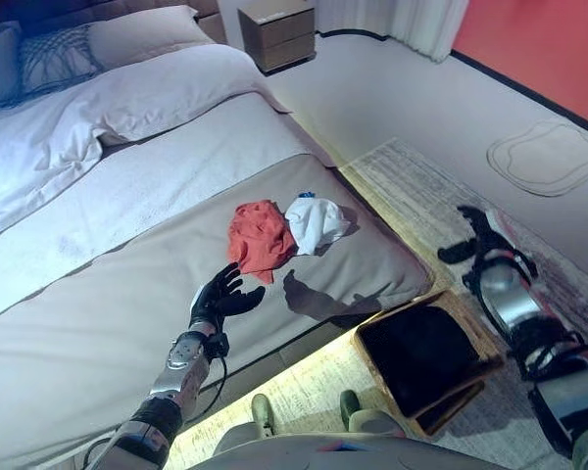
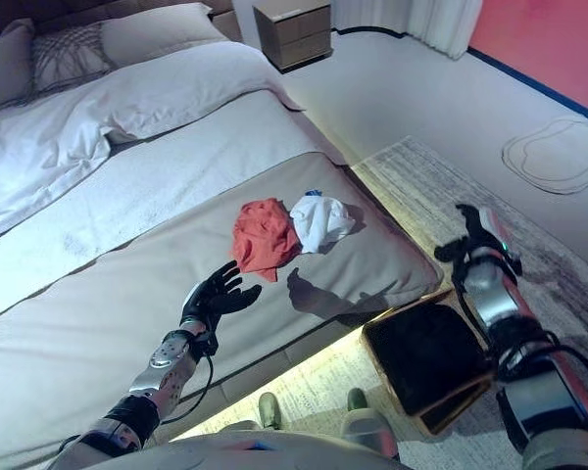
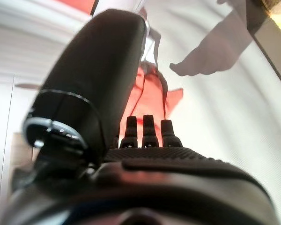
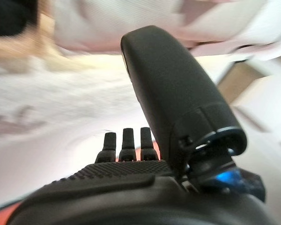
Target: Pick up the clothes from the bed and place them into the basket
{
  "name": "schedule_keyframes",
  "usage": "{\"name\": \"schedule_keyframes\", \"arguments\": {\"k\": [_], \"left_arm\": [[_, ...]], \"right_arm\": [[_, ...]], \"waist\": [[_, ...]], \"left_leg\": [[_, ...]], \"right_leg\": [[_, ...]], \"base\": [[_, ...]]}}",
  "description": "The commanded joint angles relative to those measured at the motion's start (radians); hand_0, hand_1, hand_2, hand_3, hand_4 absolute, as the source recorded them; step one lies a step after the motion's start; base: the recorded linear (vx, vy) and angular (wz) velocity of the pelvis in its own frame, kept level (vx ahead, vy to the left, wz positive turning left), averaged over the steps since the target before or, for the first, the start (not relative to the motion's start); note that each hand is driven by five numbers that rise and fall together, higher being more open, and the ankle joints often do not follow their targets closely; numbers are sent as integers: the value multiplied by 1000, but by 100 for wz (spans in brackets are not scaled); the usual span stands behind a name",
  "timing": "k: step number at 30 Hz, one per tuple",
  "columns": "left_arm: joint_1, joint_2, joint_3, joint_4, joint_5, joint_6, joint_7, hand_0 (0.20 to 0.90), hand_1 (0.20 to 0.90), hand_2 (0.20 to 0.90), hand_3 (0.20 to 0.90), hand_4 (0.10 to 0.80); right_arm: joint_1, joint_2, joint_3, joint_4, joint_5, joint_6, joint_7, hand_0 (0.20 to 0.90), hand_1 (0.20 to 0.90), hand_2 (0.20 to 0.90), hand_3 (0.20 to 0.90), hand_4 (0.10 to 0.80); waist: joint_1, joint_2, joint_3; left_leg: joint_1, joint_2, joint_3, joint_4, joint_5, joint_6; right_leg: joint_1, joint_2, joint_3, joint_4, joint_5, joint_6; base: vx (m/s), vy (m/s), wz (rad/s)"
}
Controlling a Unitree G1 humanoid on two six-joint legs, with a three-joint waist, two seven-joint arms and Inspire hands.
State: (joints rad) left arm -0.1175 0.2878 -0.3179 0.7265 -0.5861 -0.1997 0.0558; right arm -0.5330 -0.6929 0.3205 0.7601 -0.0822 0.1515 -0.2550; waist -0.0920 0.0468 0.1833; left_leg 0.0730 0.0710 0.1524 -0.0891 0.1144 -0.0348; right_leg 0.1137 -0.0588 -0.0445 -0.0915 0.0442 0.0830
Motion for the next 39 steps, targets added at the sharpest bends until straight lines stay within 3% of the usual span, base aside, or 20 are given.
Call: {"name": "schedule_keyframes", "arguments": {"k": [1, 6, 12, 16, 21, 24, 25, 33, 38, 39], "left_arm": [[-54, 48, 5, -20, 73, -92, -18, 900, 900, 900, 900, 800], [-16, 93, -26, -87, 133, -125, -63, 900, 900, 900, 900, 800], [-64, 142, -84, -195, 83, -210, -46, 900, 900, 900, 900, 800], [-43, 166, -98, -280, 71, -257, -16, 900, 900, 900, 900, 800], [-11, 191, -89, -360, 62, -281, 14, 900, 900, 900, 900, 800], [1, 197, -82, -387, 46, -298, 14, 900, 900, 900, 900, 800], [11, 199, -81, -411, 30, -307, 21, 900, 900, 900, 900, 800], [30, 215, -69, -523, -1, -292, 73, 900, 900, 900, 900, 800], [68, 234, -44, -539, -12, -295, 74, 900, 900, 900, 900, 800], [72, 236, -42, -541, -12, -297, 74, 900, 900, 900, 900, 800]], "right_arm": [[-193, -94, 51, -30, -55, -58, -37, 900, 900, 900, 900, 800], [-268, -143, 73, -8, -61, -69, -5, 900, 900, 900, 900, 800], [-506, -214, 155, 110, 25, -80, -50, 900, 900, 900, 900, 800], [-594, -236, 190, 153, 50, -65, -59, 900, 900, 900, 900, 800], [-680, -250, 226, 173, 68, -28, -50, 900, 900, 900, 900, 800], [-705, -254, 236, 171, 85, -20, -29, 900, 900, 900, 900, 800], [-712, -253, 241, 183, 82, -20, -15, 900, 900, 900, 900, 800], [-757, -237, 219, 245, 184, -21, 2, 900, 900, 900, 900, 800], [-787, -250, 226, 266, 230, -43, 5, 900, 900, 900, 900, 800], [-789, -251, 224, 267, 239, -49, 1, 865, 865, 865, 859, 759]], "waist": [[76, -60, -44], [119, -50, -7], [170, 1, 169], [197, 30, 248], [224, 57, 317], [230, 68, 335], [235, 76, 337], [265, 95, 337], [283, 91, 337], [285, 90, 337]], "left_leg": [[40, -8, -49, 95, -195, -15], [-44, -23, -83, 209, -216, -18], [-261, -59, -129, 429, -268, 2], [-402, -89, -161, 573, -296, 13], [-535, -123, -161, 683, -310, 31], [-580, -131, -160, 722, -314, 34], [-605, -137, -162, 762, -346, 35], [-812, -160, -173, 944, -389, 62], [-886, -154, -184, 999, -403, 78], [-893, -155, -185, 1005, -403, 78]], "right_leg": [[-60, -16, -50, 123, -80, -25], [-110, -33, -105, 230, -134, -50], [-307, -73, -152, 453, -199, -91], [-436, -93, -156, 617, -244, -113], [-567, -112, -167, 768, -281, -130], [-615, -118, -164, 826, -299, -138], [-640, -119, -156, 872, -336, -137], [-834, -109, -147, 1032, -377, -156], [-904, -99, -153, 1086, -390, -164], [-909, -98, -155, 1091, -391, -164]], "base": [[104, 37, 23], [48, 67, 32], [-223, 62, 26], [-123, 1, 28], [-66, -48, 20], [4, -23, 14], [63, -21, 5], [-14, -44, 10], [-26, -63, 5], [-21, -51, 2]]}}
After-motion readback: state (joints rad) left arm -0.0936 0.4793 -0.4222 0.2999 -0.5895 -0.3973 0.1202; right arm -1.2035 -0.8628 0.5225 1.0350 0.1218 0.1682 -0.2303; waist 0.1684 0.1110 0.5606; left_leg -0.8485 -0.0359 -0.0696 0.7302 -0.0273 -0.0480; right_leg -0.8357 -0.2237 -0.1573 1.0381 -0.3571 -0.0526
